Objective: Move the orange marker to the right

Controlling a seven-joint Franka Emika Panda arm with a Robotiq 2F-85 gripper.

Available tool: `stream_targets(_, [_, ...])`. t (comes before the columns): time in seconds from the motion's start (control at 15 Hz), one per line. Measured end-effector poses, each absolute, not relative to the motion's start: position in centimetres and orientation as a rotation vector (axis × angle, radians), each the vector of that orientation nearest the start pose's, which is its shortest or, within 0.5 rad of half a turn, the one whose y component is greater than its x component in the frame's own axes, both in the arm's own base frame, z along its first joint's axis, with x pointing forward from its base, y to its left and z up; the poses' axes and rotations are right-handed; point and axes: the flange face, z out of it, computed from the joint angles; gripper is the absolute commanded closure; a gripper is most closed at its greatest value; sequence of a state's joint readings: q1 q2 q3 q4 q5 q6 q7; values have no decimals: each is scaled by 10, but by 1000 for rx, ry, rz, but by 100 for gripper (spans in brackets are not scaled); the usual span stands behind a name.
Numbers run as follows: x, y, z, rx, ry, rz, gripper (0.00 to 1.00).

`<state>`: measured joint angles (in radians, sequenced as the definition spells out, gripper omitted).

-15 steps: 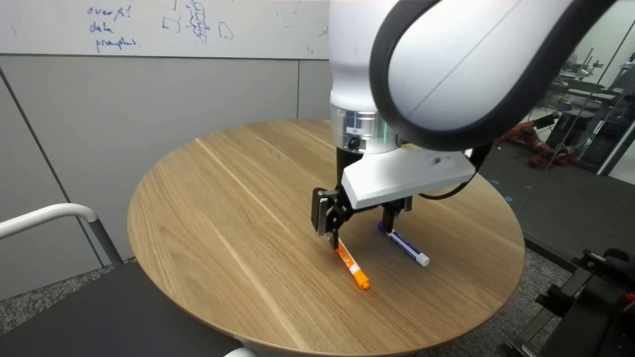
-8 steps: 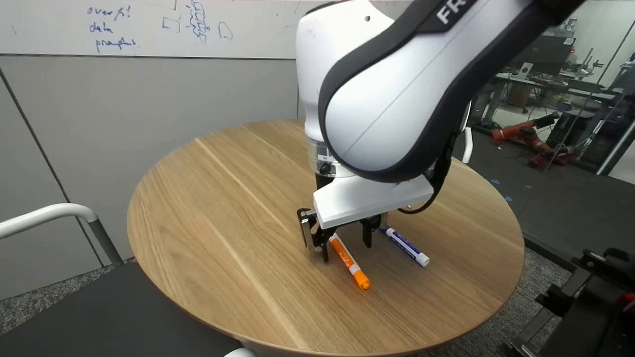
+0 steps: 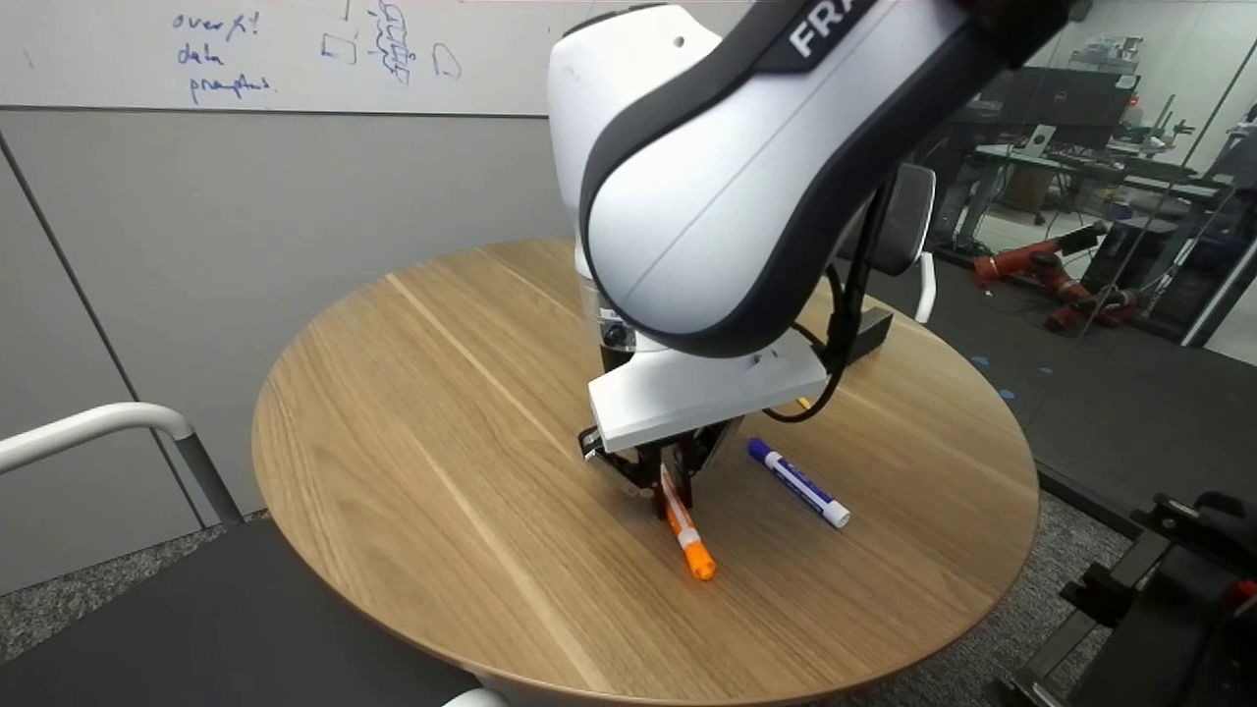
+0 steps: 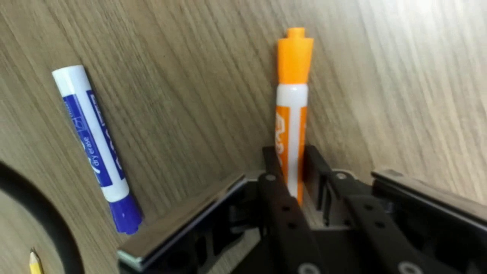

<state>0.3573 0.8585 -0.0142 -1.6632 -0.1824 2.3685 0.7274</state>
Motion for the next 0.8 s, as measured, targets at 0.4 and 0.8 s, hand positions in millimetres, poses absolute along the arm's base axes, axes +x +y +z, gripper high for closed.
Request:
stream_targets(0.4, [601, 204, 140, -3317, 331, 111, 95])
stream_targets(0.8, [588, 88, 217, -3392, 281, 47, 95])
